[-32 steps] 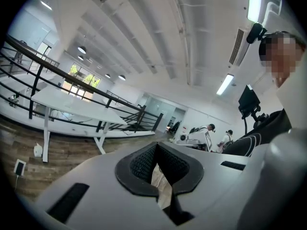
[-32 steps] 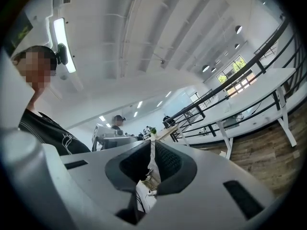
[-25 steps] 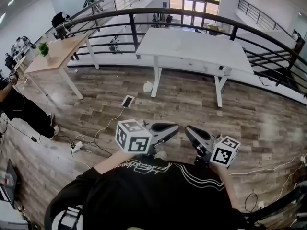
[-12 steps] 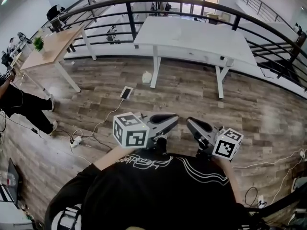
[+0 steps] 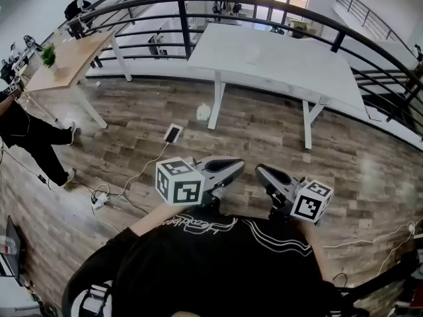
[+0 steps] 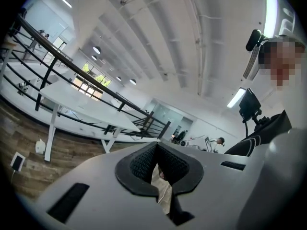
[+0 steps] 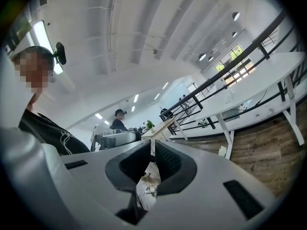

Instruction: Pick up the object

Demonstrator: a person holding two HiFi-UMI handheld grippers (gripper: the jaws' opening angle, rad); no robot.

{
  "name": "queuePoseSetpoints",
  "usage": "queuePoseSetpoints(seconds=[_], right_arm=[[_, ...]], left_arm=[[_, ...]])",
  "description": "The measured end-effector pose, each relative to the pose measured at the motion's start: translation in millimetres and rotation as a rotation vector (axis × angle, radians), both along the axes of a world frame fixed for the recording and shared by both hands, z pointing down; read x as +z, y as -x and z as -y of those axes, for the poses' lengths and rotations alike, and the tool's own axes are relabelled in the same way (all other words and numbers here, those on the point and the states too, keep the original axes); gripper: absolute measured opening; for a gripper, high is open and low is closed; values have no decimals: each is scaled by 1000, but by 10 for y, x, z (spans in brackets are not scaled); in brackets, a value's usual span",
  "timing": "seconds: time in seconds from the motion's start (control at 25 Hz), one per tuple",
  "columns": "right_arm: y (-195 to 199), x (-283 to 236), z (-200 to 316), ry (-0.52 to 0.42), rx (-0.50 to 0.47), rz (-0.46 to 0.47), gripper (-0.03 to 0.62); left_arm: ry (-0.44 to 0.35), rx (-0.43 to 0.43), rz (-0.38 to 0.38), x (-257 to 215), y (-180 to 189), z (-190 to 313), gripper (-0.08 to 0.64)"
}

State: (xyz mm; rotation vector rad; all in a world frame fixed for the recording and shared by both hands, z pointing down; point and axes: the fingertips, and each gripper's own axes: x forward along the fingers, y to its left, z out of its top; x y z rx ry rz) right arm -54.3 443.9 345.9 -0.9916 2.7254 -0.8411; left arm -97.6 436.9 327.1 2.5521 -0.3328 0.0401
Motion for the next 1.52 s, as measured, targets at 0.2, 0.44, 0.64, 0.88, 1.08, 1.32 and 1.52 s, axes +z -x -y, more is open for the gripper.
queuePoseSetpoints(seconds=[0.2, 0.44, 0.64, 0.88, 1.08, 1.32, 1.52], right_arm=[[74, 51, 889, 27, 1, 7, 31], [67, 33, 2185, 57, 26, 8, 31], [106, 11, 3121, 53, 38, 13, 31], [117, 96, 3535, 49, 72, 20, 31], [-65, 89, 3728, 59, 159, 76, 31], [-259, 92, 3899, 55, 151, 90, 31], [-438, 465, 4273, 51, 143, 123, 31]], left_arm=[[32, 1, 1, 54, 68, 943, 6], [60, 10, 4, 24, 104, 2258, 6], [61, 23, 15, 36, 127, 3196, 6], [59, 38, 15, 130, 155, 3665, 6], [67, 58, 17, 129, 140, 3839, 6], [76, 92, 34, 145, -163, 4037, 6], [68, 88, 67, 509, -345, 4381, 6]])
